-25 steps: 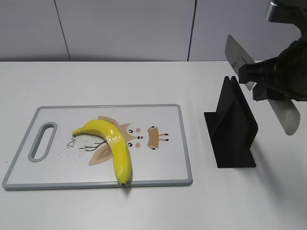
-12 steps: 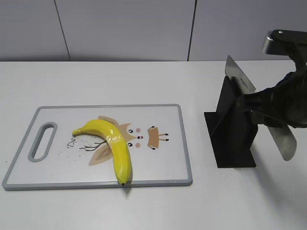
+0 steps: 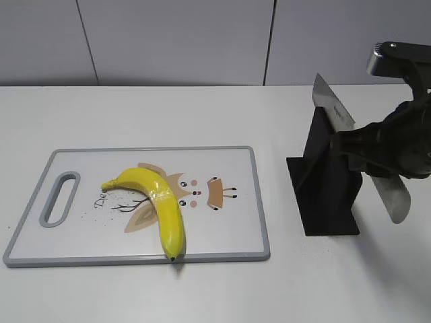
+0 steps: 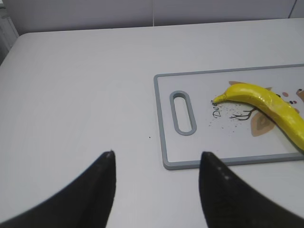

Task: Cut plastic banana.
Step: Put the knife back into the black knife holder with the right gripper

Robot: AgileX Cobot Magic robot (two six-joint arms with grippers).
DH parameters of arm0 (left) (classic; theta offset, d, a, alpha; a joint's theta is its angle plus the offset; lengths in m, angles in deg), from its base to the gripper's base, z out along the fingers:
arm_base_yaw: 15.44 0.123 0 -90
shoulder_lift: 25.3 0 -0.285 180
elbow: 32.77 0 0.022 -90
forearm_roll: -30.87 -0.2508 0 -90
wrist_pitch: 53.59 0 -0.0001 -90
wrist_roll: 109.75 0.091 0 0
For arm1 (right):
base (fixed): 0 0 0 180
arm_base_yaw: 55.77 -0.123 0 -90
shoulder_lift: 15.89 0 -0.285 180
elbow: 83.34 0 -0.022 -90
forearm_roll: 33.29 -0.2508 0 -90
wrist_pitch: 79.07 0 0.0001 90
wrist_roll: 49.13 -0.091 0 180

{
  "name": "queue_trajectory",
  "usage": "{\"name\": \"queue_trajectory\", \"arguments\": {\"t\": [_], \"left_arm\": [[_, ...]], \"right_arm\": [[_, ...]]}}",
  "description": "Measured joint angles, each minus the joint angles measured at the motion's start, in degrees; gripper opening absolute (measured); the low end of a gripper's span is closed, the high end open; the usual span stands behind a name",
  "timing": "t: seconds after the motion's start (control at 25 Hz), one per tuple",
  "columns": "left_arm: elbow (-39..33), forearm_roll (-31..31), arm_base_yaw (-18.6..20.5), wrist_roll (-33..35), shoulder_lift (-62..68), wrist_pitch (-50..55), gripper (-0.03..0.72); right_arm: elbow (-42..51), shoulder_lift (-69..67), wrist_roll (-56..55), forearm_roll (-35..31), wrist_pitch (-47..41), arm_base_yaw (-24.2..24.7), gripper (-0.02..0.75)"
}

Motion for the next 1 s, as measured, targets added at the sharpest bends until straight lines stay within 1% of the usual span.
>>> {"name": "queue_trajectory", "arguments": {"t": [0.04,0.08,0.16,0.28,0.36,0.44,0.56,0.68,0.84,0.92,1.0], "left_arm": [[0.00,0.00,0.00,-0.01,0.00,0.00,0.542],[0.00,0.00,0.00,0.05,0.00,0.00,0.542],[0.00,0.00,0.00,0.06,0.00,0.00,0.542],[0.00,0.00,0.00,0.05,0.00,0.00,0.537],[0.00,0.00,0.00,-0.06,0.00,0.00,0.525],[0.00,0.00,0.00,-0.02,0.00,0.00,0.514],[0.00,0.00,0.00,-0.05,0.00,0.00,0.507],[0.00,0.00,0.00,0.08,0.00,0.00,0.506],[-0.05,0.00,0.00,0.07,0.00,0.00,0.506],[-0.05,0.00,0.00,-0.06,0.00,0.00,0.505],[-0.05,0.00,0.00,0.06,0.00,0.00,0.505]], "right_arm": [[0.00,0.00,0.00,0.00,0.06,0.00,0.217],[0.00,0.00,0.00,0.00,0.23,0.00,0.262],[0.00,0.00,0.00,0.00,0.36,0.00,0.374],[0.00,0.00,0.00,-0.25,0.48,0.00,0.564],[0.00,0.00,0.00,-0.25,0.55,0.00,0.622],[0.00,0.34,0.26,-0.36,0.58,0.00,0.643],[-0.67,2.76,2.16,-0.39,0.58,0.00,0.648],[-1.33,8.04,6.71,-0.67,-0.11,0.00,0.649],[-0.65,16.98,18.55,-4.69,-6.28,0.00,0.649],[1.23,22.08,25.08,-7.57,-10.46,0.00,0.647],[3.45,26.90,29.31,-10.14,-14.21,0.00,0.643]]}}
